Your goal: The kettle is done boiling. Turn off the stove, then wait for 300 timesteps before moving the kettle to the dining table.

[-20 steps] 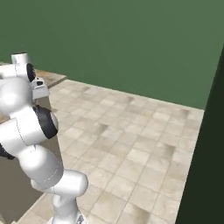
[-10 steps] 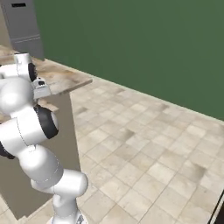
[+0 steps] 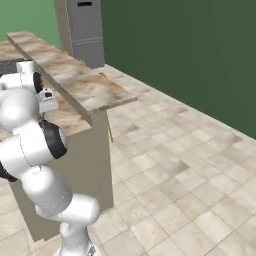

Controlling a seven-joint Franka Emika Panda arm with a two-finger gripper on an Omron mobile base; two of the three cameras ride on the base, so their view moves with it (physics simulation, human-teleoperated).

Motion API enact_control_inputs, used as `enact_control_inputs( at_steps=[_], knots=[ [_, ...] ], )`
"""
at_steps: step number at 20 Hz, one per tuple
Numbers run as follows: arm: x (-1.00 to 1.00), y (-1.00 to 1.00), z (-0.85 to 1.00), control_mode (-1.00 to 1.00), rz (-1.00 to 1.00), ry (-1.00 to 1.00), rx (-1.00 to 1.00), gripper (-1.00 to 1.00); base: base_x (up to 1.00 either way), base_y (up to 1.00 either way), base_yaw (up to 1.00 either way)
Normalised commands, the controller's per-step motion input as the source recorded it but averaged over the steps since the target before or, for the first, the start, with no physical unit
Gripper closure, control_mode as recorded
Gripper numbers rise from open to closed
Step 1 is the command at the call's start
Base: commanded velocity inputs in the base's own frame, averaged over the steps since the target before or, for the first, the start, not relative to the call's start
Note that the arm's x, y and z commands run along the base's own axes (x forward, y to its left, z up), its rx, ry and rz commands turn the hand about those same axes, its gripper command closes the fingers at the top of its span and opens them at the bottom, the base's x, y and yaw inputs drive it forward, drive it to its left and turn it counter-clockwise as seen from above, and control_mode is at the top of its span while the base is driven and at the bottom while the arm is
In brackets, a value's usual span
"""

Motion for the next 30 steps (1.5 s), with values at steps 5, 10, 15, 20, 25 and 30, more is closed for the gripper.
enact_control_inputs(
  at_steps=[5,10,15,20,25,30],
  knots=[
    [0.00,0.00,0.00,1.00,0.00,0.00,0.00,1.00,0.36,-0.27,0.49],
    [0.00,0.00,0.00,1.00,0.00,0.00,0.00,1.00,0.40,-0.28,0.45],
    [0.00,0.00,0.00,1.00,0.00,0.00,0.00,1.00,0.40,-0.39,0.41],
    [0.00,0.00,0.00,1.00,0.00,0.00,0.00,1.00,0.42,-0.41,0.38],
    [0.00,0.00,0.00,1.00,0.00,0.00,0.00,1.00,0.37,-0.47,0.40],
    [0.00,0.00,0.00,1.00,0.00,0.00,0.00,1.00,0.29,-0.51,0.39]
  ],
)
